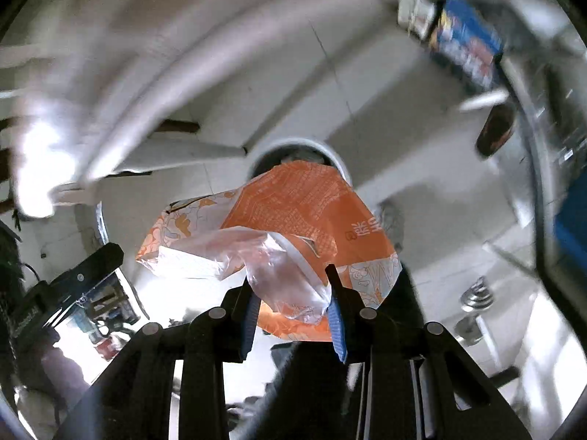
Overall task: Collect trash
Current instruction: 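Lift blister pack and orange bag and carry both over the bin, then open both tools to drop blister pack and orange bag into the bin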
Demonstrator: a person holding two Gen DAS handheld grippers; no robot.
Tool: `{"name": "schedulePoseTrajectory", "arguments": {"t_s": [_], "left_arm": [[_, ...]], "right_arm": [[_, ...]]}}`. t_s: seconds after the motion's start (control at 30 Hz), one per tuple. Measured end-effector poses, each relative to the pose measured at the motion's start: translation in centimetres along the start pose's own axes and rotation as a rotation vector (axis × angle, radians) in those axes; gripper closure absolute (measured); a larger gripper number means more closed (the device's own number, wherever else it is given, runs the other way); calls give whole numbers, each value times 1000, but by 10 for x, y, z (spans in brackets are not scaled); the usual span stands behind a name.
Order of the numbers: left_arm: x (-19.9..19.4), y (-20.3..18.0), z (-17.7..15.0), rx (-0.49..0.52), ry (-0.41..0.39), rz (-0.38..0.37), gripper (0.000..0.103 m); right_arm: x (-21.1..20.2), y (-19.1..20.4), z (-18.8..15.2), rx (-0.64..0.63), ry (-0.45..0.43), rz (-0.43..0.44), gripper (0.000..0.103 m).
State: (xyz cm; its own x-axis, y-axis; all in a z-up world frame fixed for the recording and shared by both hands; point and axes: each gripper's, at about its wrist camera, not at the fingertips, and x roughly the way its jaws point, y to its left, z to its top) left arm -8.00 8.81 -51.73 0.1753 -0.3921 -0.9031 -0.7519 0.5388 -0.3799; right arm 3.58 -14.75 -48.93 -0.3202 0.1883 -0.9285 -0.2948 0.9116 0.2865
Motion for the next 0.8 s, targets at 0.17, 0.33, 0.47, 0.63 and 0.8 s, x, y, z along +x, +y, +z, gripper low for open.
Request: {"name": "schedulePoseTrajectory", "arguments": {"t_s": [0.17,0.33,0.47,0.63,0.8], "left_arm": [[89,50,29,-94,69,-45,37],[148,73,51,-99,119,-38,36],[162,80,52,-81,117,-22,30],[155,86,48,-66,88,38,7],[133,84,36,-15,-6,177,7]], "right_arm": [[99,-27,28,18,38,-3,69],[182,-34,49,0,60,8,68],[230,-36,62,-37,92,12,66],[261,-31,68,-75,132,16,42],[256,-27,62,-97,116,32,6]]}}
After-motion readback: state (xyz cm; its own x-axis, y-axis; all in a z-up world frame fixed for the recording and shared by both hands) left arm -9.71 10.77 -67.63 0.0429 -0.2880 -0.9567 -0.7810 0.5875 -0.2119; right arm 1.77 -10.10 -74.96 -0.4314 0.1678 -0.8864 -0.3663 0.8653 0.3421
